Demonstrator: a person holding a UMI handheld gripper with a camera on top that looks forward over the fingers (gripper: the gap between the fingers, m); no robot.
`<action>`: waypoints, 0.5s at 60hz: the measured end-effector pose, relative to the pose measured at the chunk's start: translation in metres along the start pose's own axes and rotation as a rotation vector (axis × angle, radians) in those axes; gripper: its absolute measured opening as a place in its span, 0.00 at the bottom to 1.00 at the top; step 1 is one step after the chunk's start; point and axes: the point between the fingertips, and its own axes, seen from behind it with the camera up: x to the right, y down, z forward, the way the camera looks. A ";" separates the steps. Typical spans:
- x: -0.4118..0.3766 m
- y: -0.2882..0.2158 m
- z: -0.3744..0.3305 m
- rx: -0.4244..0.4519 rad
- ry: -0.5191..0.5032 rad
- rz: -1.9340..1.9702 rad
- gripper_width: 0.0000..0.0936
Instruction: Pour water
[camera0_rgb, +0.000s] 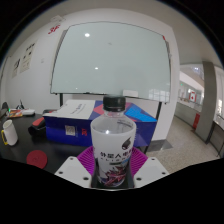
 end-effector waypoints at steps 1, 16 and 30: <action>0.001 -0.001 -0.002 0.002 0.007 -0.003 0.43; 0.009 -0.058 -0.035 0.048 0.169 -0.131 0.43; -0.027 -0.187 -0.088 0.167 0.453 -0.633 0.43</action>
